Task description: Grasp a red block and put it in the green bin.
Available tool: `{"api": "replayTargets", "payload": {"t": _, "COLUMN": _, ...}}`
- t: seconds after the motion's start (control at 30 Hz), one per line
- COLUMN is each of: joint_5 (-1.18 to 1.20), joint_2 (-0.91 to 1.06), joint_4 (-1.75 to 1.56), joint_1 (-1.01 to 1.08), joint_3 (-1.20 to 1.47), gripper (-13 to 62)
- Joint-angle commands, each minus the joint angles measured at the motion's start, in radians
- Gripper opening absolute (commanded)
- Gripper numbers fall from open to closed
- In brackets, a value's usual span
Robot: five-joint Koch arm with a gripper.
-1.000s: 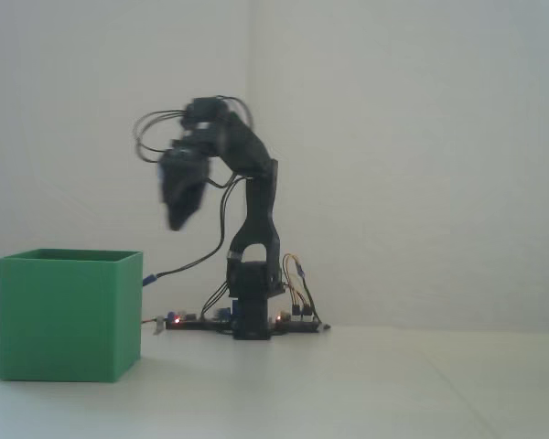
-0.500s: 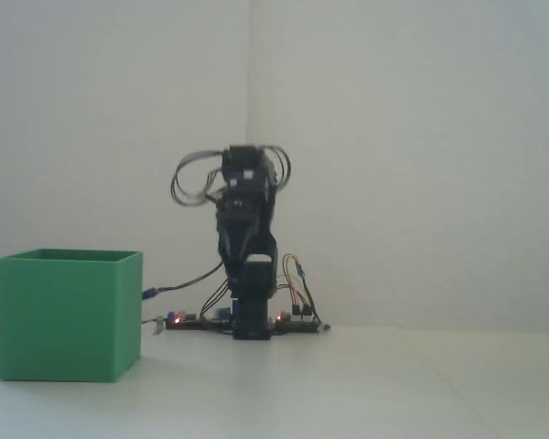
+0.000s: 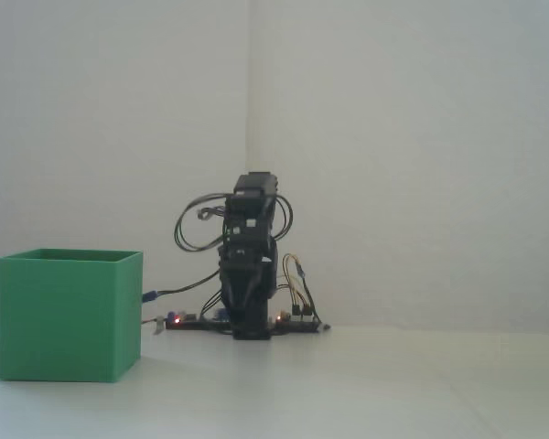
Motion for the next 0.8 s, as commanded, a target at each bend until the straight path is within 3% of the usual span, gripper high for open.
{"api": "replayTargets", "payload": {"t": 0.0, "joint_5": 0.015, "joint_2": 0.080, "joint_4": -0.089, "joint_1": -0.017, "joint_3": 0.011, "gripper": 33.1}}
{"api": "replayTargets", "payload": {"t": 0.17, "joint_5": 0.235, "joint_2": 0.094, "joint_4": -0.319, "joint_1": -0.075, "joint_3": 0.167, "gripper": 34.1}}
{"api": "replayTargets", "payload": {"t": 0.77, "joint_5": 0.235, "joint_2": 0.091, "joint_4": -0.785, "joint_1": -0.067, "joint_3": 0.551, "gripper": 33.7}}
